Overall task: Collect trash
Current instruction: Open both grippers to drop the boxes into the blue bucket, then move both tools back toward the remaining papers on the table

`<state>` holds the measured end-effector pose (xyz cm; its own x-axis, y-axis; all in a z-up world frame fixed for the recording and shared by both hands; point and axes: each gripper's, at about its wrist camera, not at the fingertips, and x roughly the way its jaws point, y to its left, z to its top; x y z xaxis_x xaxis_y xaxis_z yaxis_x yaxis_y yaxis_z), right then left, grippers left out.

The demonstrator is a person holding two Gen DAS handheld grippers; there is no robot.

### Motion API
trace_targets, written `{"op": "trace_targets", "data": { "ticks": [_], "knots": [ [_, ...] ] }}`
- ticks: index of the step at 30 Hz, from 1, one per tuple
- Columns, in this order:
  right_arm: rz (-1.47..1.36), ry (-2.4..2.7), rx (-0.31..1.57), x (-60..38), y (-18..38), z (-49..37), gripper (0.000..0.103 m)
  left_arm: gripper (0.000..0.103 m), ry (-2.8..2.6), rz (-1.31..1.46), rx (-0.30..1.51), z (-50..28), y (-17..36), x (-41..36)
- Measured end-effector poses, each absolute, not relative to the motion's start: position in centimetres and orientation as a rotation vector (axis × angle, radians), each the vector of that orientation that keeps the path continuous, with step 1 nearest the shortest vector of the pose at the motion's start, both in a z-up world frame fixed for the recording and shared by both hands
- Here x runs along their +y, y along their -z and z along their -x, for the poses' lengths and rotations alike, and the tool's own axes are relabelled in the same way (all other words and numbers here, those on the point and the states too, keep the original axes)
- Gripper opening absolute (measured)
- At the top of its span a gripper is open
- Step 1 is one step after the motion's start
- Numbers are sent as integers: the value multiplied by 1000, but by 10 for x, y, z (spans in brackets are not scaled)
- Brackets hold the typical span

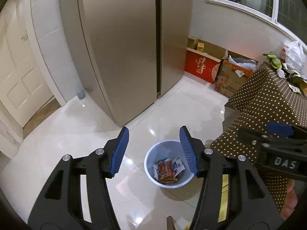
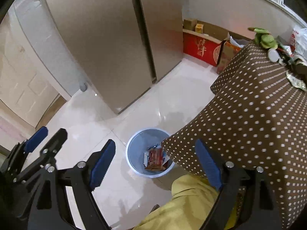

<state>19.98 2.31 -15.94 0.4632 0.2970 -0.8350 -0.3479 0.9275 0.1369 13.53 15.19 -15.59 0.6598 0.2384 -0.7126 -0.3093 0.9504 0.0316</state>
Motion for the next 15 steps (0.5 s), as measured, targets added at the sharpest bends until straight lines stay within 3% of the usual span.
{"op": "trace_targets", "data": {
  "ticks": [15],
  "knots": [
    [-51,-246,821,-85,86,-191,84,59,-70,73,662,-160,100,72]
  ]
}}
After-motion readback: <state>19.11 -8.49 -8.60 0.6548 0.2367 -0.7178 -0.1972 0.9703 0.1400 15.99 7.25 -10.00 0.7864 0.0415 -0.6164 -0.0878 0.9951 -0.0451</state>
